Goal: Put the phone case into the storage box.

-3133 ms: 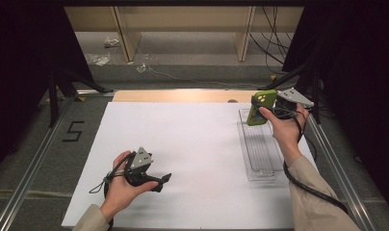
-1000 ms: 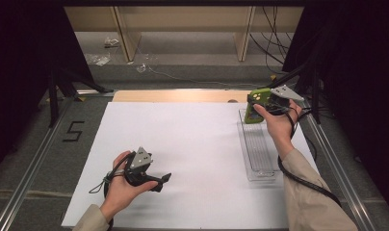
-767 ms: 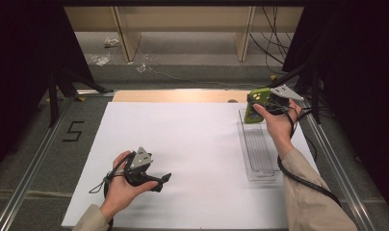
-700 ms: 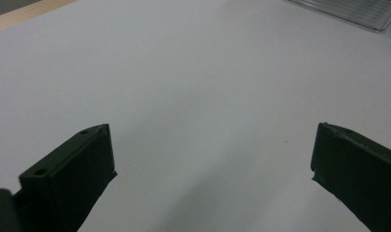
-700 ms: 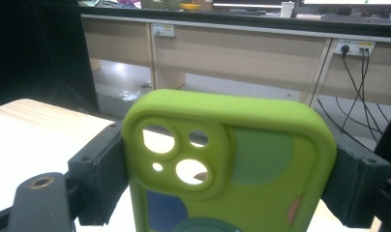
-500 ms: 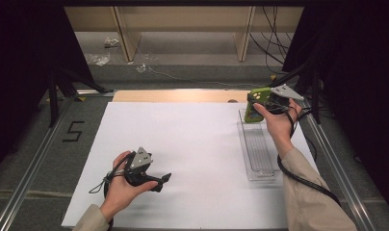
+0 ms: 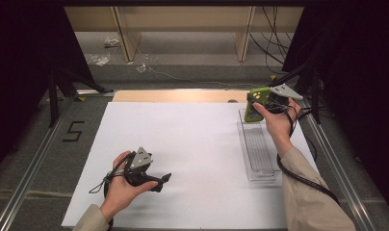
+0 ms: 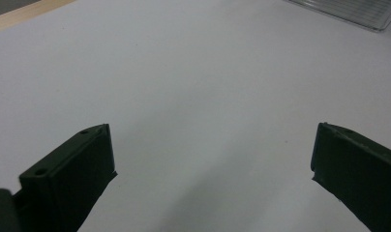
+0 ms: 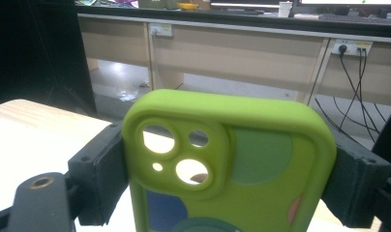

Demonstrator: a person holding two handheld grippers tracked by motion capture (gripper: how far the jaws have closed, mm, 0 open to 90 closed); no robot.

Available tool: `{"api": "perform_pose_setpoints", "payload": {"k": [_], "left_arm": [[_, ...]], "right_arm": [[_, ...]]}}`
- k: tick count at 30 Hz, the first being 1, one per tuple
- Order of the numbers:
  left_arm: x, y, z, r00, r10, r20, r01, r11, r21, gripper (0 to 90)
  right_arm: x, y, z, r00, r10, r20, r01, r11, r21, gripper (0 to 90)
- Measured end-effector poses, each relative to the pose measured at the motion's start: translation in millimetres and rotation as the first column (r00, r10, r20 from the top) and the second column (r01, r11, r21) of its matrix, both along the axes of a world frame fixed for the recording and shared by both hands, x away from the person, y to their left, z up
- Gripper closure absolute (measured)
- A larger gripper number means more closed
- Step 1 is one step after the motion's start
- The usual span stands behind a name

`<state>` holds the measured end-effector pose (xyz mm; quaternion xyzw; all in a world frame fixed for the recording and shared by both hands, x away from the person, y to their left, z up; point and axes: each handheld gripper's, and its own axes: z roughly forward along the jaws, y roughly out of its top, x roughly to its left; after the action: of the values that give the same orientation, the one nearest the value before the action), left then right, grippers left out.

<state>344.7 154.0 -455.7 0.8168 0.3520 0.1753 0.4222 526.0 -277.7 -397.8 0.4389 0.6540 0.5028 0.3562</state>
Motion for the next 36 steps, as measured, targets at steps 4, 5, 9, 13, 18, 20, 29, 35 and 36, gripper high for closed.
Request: {"api": "perform_pose_setpoints", "payload": {"k": [4, 5, 9, 13, 18, 20, 29, 35, 36], "left_arm": [[0.0, 0.1, 0.1, 1.0000, 0.001, 0.001, -0.001, 1.0000, 0.000, 1.0], [0.0, 0.1, 0.0, 1.0000, 0.001, 0.001, -0.001, 1.0000, 0.000, 1.0], [0.0, 0.0, -0.1, 1.0000, -0.001, 0.000, 0.001, 1.0000, 0.003, 1.0], [0.1, 0.2, -0.2, 1.0000, 0.000, -0.001, 0.000, 1.0000, 0.001, 1.0], [0.0, 0.1, 0.0, 1.0000, 0.001, 0.001, -0.001, 1.0000, -0.001, 1.0], [0.0, 0.2, 0.0, 1.0000, 0.000, 0.000, 0.000, 1.0000, 0.001, 1.0], [-0.3, -0.2, -0.5, 1.0000, -0.001, -0.002, 0.001, 1.0000, 0.005, 1.1], [-0.2, -0.1, -0.7, 1.0000, -0.001, -0.003, 0.001, 1.0000, 0.002, 1.1], [-0.2, -0.1, -0.7, 1.0000, -0.001, -0.003, 0.001, 1.0000, 0.002, 1.1]], "right_arm": [[1.1, 0.0, -0.6, 1.0000, 0.000, 0.000, 0.000, 1.000, -0.002, 17.1], [1.4, 0.1, -0.8, 1.0000, -0.001, -0.001, 0.001, 1.000, -0.002, 17.1], [2.4, 0.4, -1.1, 1.0000, -0.003, -0.004, 0.003, 1.000, -0.003, 17.1], [3.5, 0.6, -1.4, 1.0000, -0.004, -0.003, 0.004, 1.000, -0.007, 17.1], [4.8, 1.4, -2.6, 1.0000, -0.006, -0.005, 0.006, 1.000, -0.010, 17.1], [5.1, 2.0, -3.0, 1.0000, -0.007, -0.006, 0.007, 1.000, -0.013, 17.1], [6.5, 2.9, -2.6, 0.9999, -0.013, -0.004, 0.013, 1.000, -0.016, 17.1], [8.5, 4.5, -2.8, 0.9998, -0.016, -0.009, 0.016, 1.000, -0.015, 17.1], [8.9, 4.8, -2.8, 0.9999, -0.015, -0.009, 0.015, 1.000, -0.016, 17.1]]}}
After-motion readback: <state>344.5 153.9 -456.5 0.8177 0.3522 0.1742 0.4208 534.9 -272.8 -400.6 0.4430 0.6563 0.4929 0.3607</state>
